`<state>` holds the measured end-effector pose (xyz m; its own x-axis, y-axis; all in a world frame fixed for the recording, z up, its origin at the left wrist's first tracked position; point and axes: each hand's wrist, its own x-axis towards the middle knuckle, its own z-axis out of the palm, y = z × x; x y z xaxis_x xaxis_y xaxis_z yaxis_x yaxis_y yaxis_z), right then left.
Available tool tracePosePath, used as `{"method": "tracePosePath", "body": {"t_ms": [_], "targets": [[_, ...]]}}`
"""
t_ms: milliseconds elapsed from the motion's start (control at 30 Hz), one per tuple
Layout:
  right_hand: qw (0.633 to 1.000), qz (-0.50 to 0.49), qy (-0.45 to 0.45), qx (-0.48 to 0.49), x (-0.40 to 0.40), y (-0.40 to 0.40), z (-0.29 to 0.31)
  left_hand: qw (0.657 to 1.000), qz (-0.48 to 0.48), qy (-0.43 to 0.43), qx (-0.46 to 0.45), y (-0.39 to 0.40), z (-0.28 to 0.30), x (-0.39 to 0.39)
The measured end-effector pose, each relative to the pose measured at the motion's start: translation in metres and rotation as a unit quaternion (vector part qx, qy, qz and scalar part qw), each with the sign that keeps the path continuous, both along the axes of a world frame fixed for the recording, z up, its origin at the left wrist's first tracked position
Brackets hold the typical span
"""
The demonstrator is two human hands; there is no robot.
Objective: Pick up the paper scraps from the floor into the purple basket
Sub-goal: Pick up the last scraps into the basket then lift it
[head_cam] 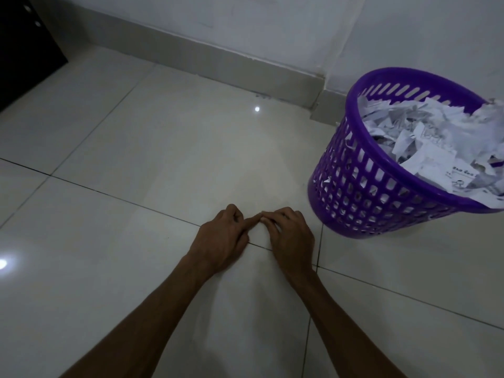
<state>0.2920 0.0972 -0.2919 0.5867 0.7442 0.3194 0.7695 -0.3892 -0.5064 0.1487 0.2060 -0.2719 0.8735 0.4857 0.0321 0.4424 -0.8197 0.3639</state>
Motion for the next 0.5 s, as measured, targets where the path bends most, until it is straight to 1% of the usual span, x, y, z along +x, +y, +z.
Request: {"method": "tracePosePath", "body": {"t_ms": [200, 300, 367, 433, 500], "targets": [[0.999, 0.042, -0.016, 0.000, 0.009, 0.004, 0.003, 0.999, 0.002, -0.021, -0.034, 0.001, 0.000, -0.001], [0.996, 0.070, -0.050, -0.007, 0.010, 0.004, 0.003, 0.999, 0.003, -0.023, -0.031, 0.001, -0.002, -0.001], [0.995, 0.070, -0.065, -0.026, 0.006, 0.007, 0.004, 0.999, 0.010, -0.019, -0.036, 0.001, -0.003, -0.001], [0.997, 0.049, -0.046, -0.048, 0.002, 0.009, 0.006, 0.998, 0.022, -0.019, -0.055, 0.001, -0.003, -0.001], [0.998, 0.005, 0.023, -0.062, 0.005, 0.015, 0.011, 0.992, 0.049, -0.043, -0.112, 0.002, -0.002, 0.000]]}}
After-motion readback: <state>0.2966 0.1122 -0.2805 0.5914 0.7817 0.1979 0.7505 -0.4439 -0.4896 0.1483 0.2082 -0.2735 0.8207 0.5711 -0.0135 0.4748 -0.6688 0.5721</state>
